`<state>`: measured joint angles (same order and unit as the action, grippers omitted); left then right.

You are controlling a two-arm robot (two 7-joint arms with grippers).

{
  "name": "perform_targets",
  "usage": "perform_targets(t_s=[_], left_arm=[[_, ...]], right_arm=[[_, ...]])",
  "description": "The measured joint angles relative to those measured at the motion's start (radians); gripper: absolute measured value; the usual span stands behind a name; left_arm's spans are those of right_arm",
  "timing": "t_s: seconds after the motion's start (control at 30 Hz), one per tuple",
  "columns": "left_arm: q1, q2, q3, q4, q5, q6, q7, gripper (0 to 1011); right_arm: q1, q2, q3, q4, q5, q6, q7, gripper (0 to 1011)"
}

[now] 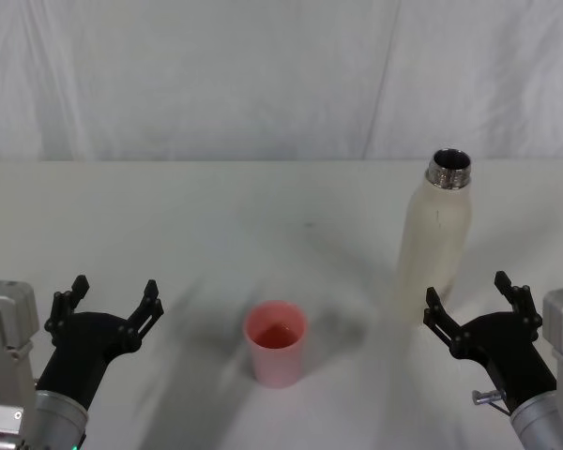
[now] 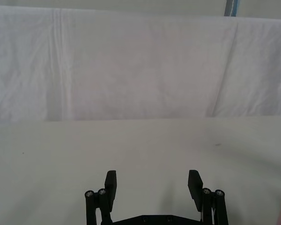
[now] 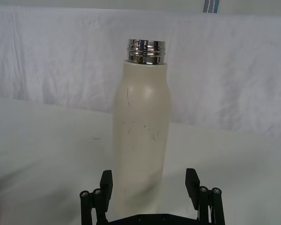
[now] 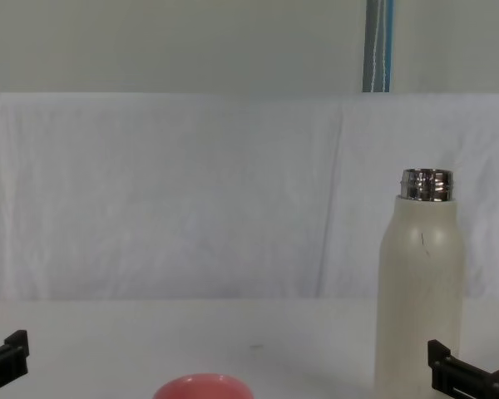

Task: Grasp the thermos with one hand and pour water into the cup lid.

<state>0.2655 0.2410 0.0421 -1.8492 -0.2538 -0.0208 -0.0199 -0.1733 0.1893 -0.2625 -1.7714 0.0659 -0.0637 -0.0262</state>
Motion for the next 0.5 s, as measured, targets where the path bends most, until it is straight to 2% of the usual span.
perform_targets(t_s=[0.5], left_arm=[[0.000,0.000,0.000,0.000,0.000,0.000,0.000,1001]], right_arm=[[-0.001,-0.002,0.005,0.000,0.000,0.000,0.010,1002]])
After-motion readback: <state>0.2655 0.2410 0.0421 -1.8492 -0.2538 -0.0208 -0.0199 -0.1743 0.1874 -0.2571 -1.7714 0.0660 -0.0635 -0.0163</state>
